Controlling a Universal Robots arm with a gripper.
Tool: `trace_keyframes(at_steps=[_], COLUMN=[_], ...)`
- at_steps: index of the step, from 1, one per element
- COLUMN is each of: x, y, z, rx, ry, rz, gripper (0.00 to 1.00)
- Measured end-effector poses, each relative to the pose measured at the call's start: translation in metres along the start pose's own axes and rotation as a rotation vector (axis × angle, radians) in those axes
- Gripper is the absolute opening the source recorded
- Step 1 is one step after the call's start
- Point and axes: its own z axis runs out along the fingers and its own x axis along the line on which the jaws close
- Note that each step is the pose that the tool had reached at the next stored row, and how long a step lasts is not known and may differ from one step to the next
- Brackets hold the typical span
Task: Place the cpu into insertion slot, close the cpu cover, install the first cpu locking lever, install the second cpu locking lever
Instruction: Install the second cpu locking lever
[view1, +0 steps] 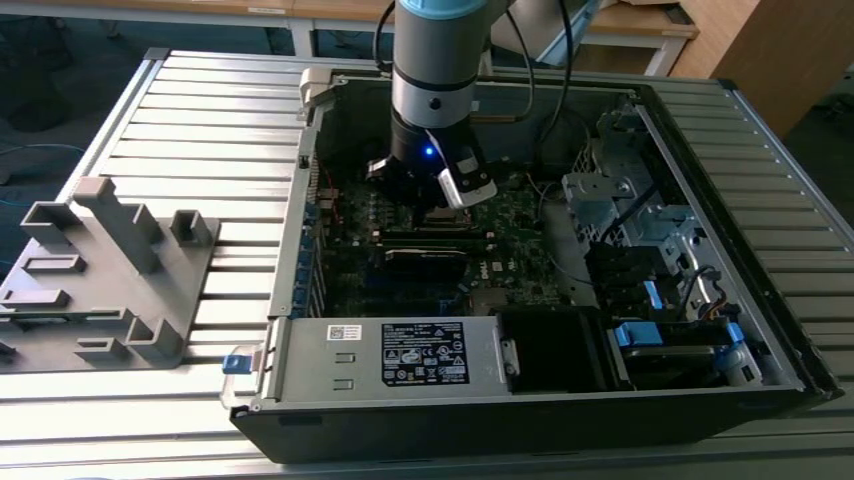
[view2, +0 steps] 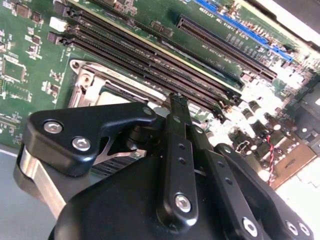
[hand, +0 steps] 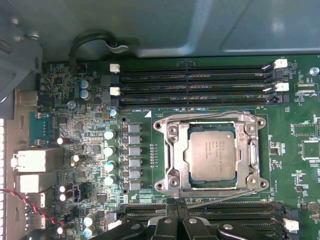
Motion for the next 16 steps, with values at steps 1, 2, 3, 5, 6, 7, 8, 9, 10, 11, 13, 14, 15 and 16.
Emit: trace_keyframes(at_steps=[1, 2, 3, 5, 6, 7, 8, 9, 10, 11, 13, 14, 15, 16], x=[0.0003, 0.0006, 0.0011, 0.0022, 0.0025, 0.0026, 0.0027, 0.0031, 0.0042, 0.0051, 0.007, 0.0078, 0.0082, 0.0082], y=[0.0, 0.0, -0.0001, -0.0002, -0.0002, -0.0002, -0.0003, -0.0003, -0.0004, -0.0004, -0.0005, -0.0005, -0.0005, -0.0006], z=[0.0006, 0.0013, 0.0022, 0.0041, 0.005, 0.0059, 0.0066, 0.0069, 0.0072, 0.0076, 0.0084, 0.0089, 0.0093, 0.0096], rx=[-0.0004, -0.0006, -0.0007, -0.0008, -0.0006, -0.0007, -0.0007, -0.0006, -0.0006, -0.0008, -0.0017, -0.0025, -0.0035, -0.0037], ry=[0.0, 0.0, 0.0, 0.0, 0.0001, 0.0001, 0.0001, 0.0001, 0.0001, 0.0, 0.0001, 0.0001, 0.0001, 0.0001], rz=[0.0, 0.0, 0.0, 0.0, 0.0, 0.0, 0.0, 0.0, 0.0, 0.0, 0.0, 0.0, 0.0, 0.0], gripper=[0.1, 0.1, 0.1, 0.1, 0.1, 0.1, 0.1, 0.1, 0.1, 0.1, 0.1, 0.1, 0.1, 0.1])
